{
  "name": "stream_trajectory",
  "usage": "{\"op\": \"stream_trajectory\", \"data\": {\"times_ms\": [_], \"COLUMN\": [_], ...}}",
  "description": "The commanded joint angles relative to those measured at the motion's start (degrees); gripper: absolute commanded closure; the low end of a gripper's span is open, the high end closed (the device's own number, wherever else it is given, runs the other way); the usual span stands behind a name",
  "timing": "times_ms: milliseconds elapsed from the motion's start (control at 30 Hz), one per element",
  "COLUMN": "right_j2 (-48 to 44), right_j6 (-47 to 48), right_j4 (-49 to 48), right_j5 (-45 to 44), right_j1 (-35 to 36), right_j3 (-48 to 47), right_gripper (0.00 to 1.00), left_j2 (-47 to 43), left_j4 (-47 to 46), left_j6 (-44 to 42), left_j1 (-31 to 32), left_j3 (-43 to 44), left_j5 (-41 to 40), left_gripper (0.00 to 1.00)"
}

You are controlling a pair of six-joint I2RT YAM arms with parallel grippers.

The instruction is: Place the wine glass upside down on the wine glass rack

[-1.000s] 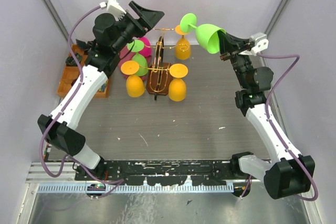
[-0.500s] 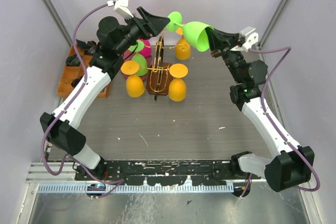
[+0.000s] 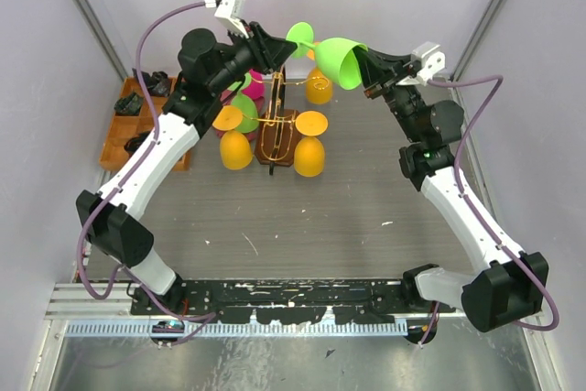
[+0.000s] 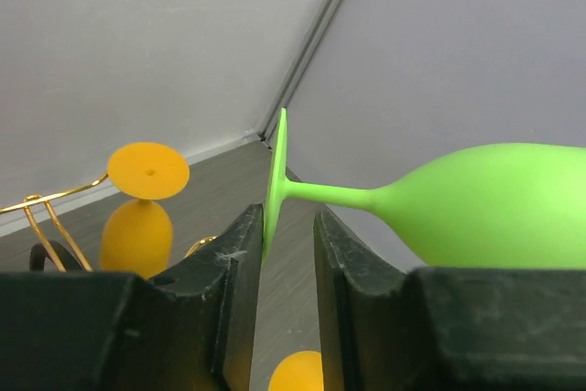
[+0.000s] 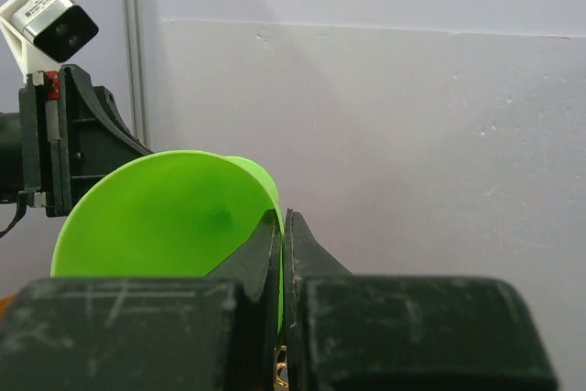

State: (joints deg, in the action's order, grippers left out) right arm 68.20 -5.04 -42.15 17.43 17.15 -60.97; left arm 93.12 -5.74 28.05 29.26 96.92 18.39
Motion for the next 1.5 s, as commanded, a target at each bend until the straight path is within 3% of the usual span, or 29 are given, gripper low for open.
{"op": "stream_trajectory", "data": {"times_ms": [0,200,300,433,733,1033,1233,1467], "right_j2": [-0.73,-1.61,-2.42,-3.19,-5.29,-9.74,-11.23,-8.88], "right_j6": [0.86,1.12,2.08,3.08,8.43,16.75,22.29,22.03], "right_j4": [-0.78,1.03,3.6,5.82,20.1,37.34,47.4,46.67], "right_j5": [1.61,1.52,0.88,0.44,-0.89,-3.83,-8.4,-4.77], "right_j1": [0.44,0.49,0.43,0.51,0.43,0.44,0.43,0.43], "right_j3": [-3.52,-3.57,-3.83,-3.71,-5.84,-8.15,-11.8,-16.9], "right_gripper": [0.99,0.99,0.91,0.9,0.56,0.37,0.3,0.28], "left_j2": [0.84,1.62,1.58,1.53,0.77,0.33,0.03,-1.05], "left_j4": [0.17,0.07,-0.73,-2.54,-2.05,-0.87,4.8,8.84], "left_j6": [-2.1,-3.31,-4.57,-6.35,-16.32,-23.31,-33.65,-42.99], "left_j1": [0.41,0.39,0.36,0.37,0.22,-0.56,-0.53,-0.4], "left_j3": [2.66,3.31,3.29,3.39,6.38,8.6,10.52,9.48], "left_j5": [1.64,1.28,0.83,0.64,-1.58,-3.89,-6.97,-5.12], "left_gripper": [0.7,0.9,1.0,1.0,1.0,1.0,1.0,1.0]}}
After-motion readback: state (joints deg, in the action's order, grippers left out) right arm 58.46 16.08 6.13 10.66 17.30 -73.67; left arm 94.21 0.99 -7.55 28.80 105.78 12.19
